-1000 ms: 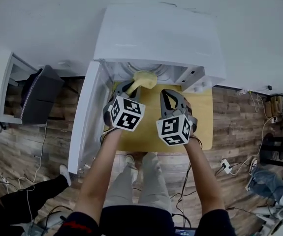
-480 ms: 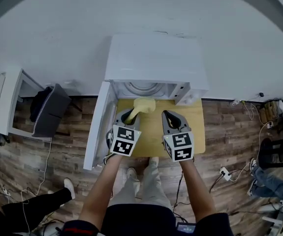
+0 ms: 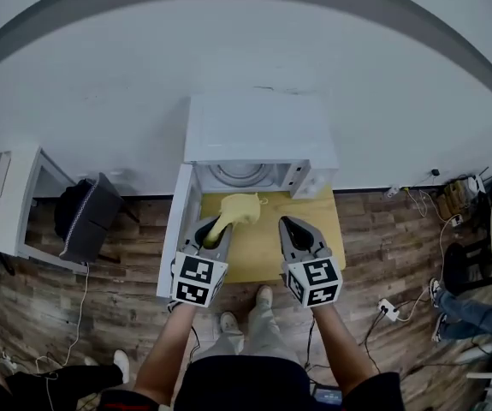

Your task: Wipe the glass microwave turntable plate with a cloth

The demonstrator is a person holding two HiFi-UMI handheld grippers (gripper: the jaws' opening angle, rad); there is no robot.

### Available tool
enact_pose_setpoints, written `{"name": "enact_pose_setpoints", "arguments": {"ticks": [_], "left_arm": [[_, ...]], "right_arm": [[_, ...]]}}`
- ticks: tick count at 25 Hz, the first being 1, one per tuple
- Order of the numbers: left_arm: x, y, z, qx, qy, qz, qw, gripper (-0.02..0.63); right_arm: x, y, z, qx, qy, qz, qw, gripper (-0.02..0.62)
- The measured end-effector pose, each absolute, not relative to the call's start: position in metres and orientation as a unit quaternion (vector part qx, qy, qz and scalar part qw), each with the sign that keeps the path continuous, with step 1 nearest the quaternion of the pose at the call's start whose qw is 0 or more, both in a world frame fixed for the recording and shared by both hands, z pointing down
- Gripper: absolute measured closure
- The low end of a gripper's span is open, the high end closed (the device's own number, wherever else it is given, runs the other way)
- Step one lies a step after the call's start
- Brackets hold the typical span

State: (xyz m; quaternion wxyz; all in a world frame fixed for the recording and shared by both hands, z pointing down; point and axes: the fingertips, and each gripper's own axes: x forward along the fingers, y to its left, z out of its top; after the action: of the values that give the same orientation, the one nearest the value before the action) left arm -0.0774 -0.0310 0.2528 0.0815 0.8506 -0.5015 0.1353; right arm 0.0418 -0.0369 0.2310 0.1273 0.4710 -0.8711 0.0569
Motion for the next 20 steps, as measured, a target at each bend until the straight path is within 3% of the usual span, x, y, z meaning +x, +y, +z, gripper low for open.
{"name": "enact_pose_setpoints", "arguments": {"ticks": [4,10,20], "left_arm": [[-0.088,-0.010,0.224,0.859,-0.497,0.092,0.078,0.543],[-0.110,0.013,0.197,0.850,-0.516,0.057,0.092,0.543],[-0.100,0.020,0.142,0.848,-0.527,0.033,0.040,0.543]], "right_arm": [[0.044,-0.018,0.202,0.479,-0.871,0.061,0.085,0.586],[0.040,0.003,0.174,0.483,-0.872,0.029,0.076,0.586],[0.052,0.006,0.137,0.486,-0.872,-0.017,0.056,0.586]]}}
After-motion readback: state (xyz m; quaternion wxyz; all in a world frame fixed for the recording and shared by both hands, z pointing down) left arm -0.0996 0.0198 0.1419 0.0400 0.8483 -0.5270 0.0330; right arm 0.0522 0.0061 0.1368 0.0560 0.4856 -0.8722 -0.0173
